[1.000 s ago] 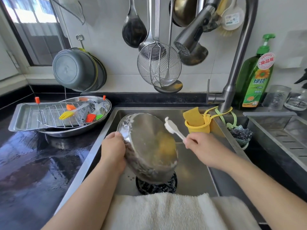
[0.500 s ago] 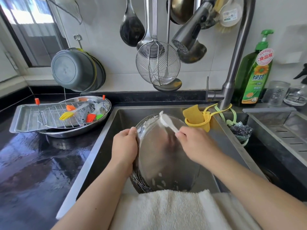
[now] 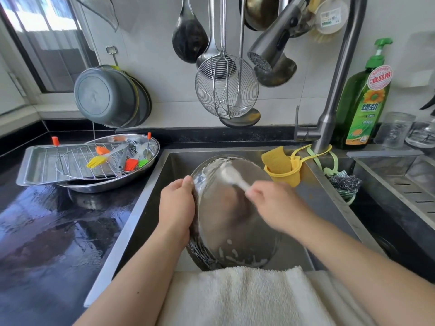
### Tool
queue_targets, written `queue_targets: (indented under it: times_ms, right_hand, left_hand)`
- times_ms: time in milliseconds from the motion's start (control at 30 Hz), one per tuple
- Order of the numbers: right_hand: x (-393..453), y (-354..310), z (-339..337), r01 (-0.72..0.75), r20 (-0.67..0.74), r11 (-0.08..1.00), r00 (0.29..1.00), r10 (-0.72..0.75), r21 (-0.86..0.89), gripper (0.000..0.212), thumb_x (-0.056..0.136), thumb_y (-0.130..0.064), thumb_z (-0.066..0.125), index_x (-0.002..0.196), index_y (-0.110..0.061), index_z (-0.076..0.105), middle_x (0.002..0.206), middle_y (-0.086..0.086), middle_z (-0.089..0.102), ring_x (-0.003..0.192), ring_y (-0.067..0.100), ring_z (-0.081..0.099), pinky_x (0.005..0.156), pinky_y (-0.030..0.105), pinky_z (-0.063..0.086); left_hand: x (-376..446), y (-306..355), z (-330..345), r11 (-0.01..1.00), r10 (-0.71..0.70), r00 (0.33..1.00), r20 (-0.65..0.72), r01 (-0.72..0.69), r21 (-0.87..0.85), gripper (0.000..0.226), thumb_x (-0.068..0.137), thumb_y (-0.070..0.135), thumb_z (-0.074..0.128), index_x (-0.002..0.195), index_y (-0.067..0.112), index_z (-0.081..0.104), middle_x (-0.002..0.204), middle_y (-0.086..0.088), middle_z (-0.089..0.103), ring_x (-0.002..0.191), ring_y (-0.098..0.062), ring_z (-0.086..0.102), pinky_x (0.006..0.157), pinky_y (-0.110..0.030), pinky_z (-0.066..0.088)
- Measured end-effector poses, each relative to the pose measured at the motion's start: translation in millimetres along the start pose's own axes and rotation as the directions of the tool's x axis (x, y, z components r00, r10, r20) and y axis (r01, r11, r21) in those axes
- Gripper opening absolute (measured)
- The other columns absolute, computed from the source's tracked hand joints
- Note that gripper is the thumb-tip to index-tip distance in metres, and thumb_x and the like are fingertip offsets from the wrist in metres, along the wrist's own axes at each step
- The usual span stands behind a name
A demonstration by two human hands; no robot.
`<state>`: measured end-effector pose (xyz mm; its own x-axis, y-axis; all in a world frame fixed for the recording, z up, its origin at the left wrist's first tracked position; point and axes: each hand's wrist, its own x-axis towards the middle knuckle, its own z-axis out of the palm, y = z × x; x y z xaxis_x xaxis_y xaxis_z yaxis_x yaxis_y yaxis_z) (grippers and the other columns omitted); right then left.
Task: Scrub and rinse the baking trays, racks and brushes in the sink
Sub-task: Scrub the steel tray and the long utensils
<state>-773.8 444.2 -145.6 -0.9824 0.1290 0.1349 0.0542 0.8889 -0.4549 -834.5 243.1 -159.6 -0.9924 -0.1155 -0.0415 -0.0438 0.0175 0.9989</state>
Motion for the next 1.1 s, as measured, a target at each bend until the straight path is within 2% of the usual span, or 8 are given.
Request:
queue_targets:
  times_ms: [67,200,367,533,700,867,1033,1100]
  right_hand:
    - [8,8,-4,-0.057,-0.078,0.998,0.995,0.059,0.025,0.039,0.103,-0.041,0.047,0.068,-0.021,0.045,0.072,0.001,0.054,0.079,0.035,0.052,0.066,0.04,0.046]
    - [-14,-13,8,0.115,-0.019,0.989,0.993,-0.114,0.089,0.041,0.103,-0.038,0.05,0.063,-0.026,0.044,0.064,-0.003,0.051,0.069,0.027,0.051,0.062,0.041,0.04]
    - [10,5,-8,-0.137,-0.111,0.976,0.981,0.157,0.167,0.041,0.108,-0.034,0.04,0.074,-0.014,0.05,0.073,0.007,0.055,0.07,0.025,0.051,0.058,0.036,0.037]
    - [-5,-16,2,0.023,-0.025,0.978,1.0,-0.019,0.207,0.038,0.106,-0.034,0.044,0.078,-0.012,0.056,0.074,0.007,0.058,0.076,0.029,0.055,0.067,0.044,0.043]
    - [13,17,-6,-0.285,-0.038,0.93,0.953,0.301,0.231,0.039,0.109,-0.032,0.036,0.083,-0.011,0.057,0.08,0.009,0.058,0.082,0.032,0.055,0.07,0.037,0.041]
    - [2,2,10,-0.132,0.071,0.933,0.991,0.115,0.336,0.037,0.106,-0.033,0.043,0.077,-0.013,0.053,0.07,0.005,0.051,0.065,0.023,0.045,0.058,0.031,0.031]
    - [12,15,1,-0.26,0.025,0.914,0.964,0.265,0.311,0.038,0.107,-0.033,0.039,0.08,-0.009,0.053,0.074,0.01,0.052,0.067,0.027,0.048,0.058,0.035,0.034]
    - [5,3,4,-0.119,0.015,0.962,0.993,0.119,0.247,0.036,0.106,-0.033,0.043,0.08,-0.012,0.055,0.074,0.01,0.058,0.075,0.031,0.055,0.064,0.04,0.041]
  left_hand:
    - [-3,2,3,0.999,0.033,0.999,-0.017,-0.033,0.006,0.043,0.101,0.041,0.051,0.078,0.007,0.063,0.074,-0.006,0.066,0.074,-0.021,0.058,0.074,-0.039,0.048]
    - [-8,7,3,0.994,0.099,0.994,-0.044,-0.097,0.059,0.053,0.105,0.047,0.049,0.083,0.001,0.061,0.071,-0.011,0.06,0.069,-0.019,0.053,0.069,-0.036,0.044]
    - [-15,11,4,0.969,0.192,0.981,-0.03,-0.185,0.164,0.06,0.107,0.049,0.044,0.083,-0.005,0.058,0.073,-0.021,0.061,0.067,-0.019,0.051,0.069,-0.043,0.049]
    - [-19,12,5,0.954,0.226,0.974,-0.019,-0.217,0.206,0.058,0.108,0.046,0.047,0.068,0.004,0.047,0.062,-0.007,0.046,0.06,-0.015,0.04,0.062,-0.035,0.035]
    - [-18,15,3,0.956,0.251,0.966,-0.055,-0.239,0.168,0.059,0.107,0.049,0.044,0.071,0.002,0.047,0.065,-0.009,0.046,0.064,-0.016,0.041,0.064,-0.036,0.035]
    - [-15,10,1,0.97,0.215,0.974,-0.066,-0.205,0.131,0.065,0.106,0.053,0.044,0.084,-0.007,0.052,0.071,-0.005,0.051,0.066,-0.017,0.044,0.066,-0.036,0.037]
    - [-10,9,1,0.986,0.161,0.985,-0.062,-0.158,0.055,0.067,0.103,0.058,0.045,0.087,-0.007,0.055,0.073,-0.005,0.055,0.069,-0.017,0.047,0.067,-0.036,0.04]
    - [-8,7,1,0.992,0.124,0.992,-0.028,-0.124,0.0,0.068,0.099,0.061,0.046,0.087,-0.004,0.057,0.074,-0.006,0.059,0.07,-0.018,0.051,0.071,-0.037,0.043]
